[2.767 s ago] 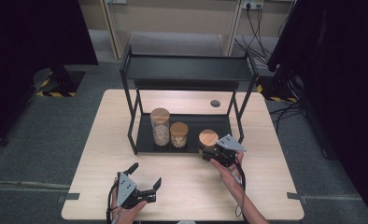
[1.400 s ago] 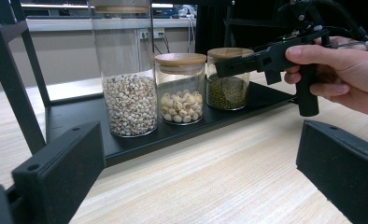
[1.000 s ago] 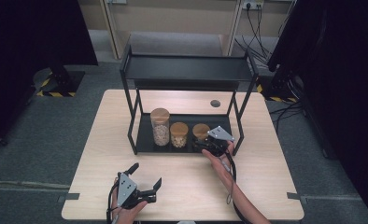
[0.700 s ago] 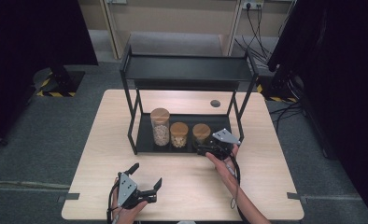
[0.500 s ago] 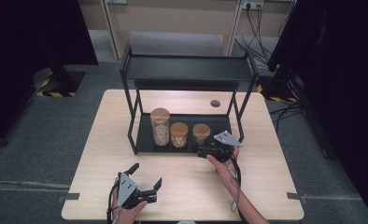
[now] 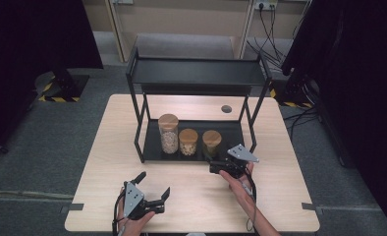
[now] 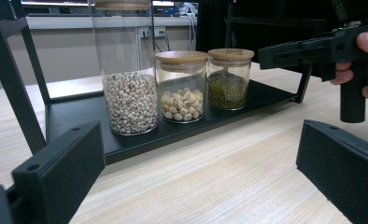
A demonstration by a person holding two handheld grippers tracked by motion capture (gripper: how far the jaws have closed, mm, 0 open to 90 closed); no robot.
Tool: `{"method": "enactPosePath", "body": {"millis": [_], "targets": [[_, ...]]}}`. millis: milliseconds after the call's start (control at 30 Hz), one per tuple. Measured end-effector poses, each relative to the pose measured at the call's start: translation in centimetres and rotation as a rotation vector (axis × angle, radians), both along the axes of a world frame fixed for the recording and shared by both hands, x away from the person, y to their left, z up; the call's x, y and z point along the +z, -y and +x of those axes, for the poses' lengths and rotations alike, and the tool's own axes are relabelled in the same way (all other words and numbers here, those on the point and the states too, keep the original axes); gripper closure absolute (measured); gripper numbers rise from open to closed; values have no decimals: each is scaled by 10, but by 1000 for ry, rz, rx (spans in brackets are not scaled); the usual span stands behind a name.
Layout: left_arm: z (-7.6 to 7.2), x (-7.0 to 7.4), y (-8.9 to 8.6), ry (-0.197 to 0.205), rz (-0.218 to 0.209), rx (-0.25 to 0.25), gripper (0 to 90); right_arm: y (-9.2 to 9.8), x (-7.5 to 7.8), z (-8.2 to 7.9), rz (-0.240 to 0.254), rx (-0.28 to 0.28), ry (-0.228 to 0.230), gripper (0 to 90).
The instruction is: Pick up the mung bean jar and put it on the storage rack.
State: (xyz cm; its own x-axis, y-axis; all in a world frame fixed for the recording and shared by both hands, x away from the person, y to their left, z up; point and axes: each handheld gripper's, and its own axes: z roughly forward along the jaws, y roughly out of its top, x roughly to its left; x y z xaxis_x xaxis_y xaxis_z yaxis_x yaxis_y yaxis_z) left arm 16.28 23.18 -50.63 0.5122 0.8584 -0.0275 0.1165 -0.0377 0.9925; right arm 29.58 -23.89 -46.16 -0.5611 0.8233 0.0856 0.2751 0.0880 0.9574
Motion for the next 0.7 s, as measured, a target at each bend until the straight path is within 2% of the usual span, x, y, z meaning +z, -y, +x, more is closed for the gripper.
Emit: {"method": "enactPosePath", "body": {"millis": [700], "targets": [[-1, 0, -1, 9, -3, 5, 5, 15, -2, -33, 44, 70, 25, 27]]}}
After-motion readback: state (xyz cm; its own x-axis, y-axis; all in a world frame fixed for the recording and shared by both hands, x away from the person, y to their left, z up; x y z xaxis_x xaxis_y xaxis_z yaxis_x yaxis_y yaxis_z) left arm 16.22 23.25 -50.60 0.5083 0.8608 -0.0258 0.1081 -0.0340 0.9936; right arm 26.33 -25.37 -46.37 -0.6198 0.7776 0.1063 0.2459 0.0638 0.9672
